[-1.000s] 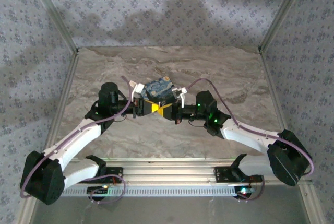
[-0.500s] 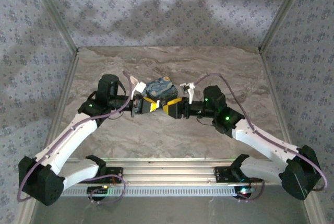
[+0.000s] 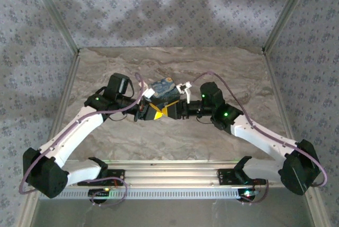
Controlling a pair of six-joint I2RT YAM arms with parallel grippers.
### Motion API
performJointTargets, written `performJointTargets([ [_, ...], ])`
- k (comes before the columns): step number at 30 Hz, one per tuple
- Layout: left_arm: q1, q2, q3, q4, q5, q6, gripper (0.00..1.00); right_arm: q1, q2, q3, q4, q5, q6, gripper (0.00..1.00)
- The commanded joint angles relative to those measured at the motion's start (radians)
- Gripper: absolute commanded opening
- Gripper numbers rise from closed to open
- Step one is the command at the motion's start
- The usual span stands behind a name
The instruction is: Unlock a padlock with a key
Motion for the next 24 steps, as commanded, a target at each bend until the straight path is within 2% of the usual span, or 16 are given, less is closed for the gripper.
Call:
performJointTargets([
  [1, -0.006, 0.003, 0.036, -0.035, 0.039, 0.032, 0.0, 0.009, 0.014, 0.046, -0.005, -0.043, 0.003, 0.38],
  [5, -0.006, 0.01, 0.041, -0.035, 0.038, 0.025, 0.0, 0.013, 0.017, 0.044, -0.006, -0.046, 0.003, 0.2],
  [8, -0.005, 0.018, 0.042, -0.03, 0.035, 0.014, 0.0, 0.014, 0.016, 0.039, -0.001, -0.052, 0.002, 0.02],
  [12, 0.009, 0.007, 0.024, 0.033, -0.02, -0.067, 0.0, 0.018, 0.002, 0.034, -0.005, -0.024, -0.051, 0.0],
  [15, 0.027, -0.028, -0.016, 0.126, -0.131, -0.206, 0.38, 0.012, -0.037, 0.019, -0.033, 0.069, -0.069, 0.0],
  [16, 0.032, -0.045, -0.039, 0.168, -0.156, -0.258, 0.43, 0.006, -0.058, 0.007, -0.039, 0.109, -0.066, 0.0],
  [18, 0.043, -0.084, -0.096, 0.3, -0.173, -0.378, 0.48, -0.02, -0.099, -0.032, -0.001, 0.15, -0.04, 0.0],
  [20, 0.044, -0.128, -0.192, 0.511, -0.176, -0.525, 0.49, -0.051, -0.136, -0.066, 0.05, 0.163, -0.014, 0.0],
  [22, 0.035, -0.159, -0.296, 0.751, -0.189, -0.671, 0.48, -0.07, -0.147, -0.06, 0.045, 0.15, -0.014, 0.0],
  [24, 0.019, -0.166, -0.342, 0.865, -0.218, -0.73, 0.44, -0.071, -0.139, -0.031, 0.001, 0.133, -0.026, 0.0],
])
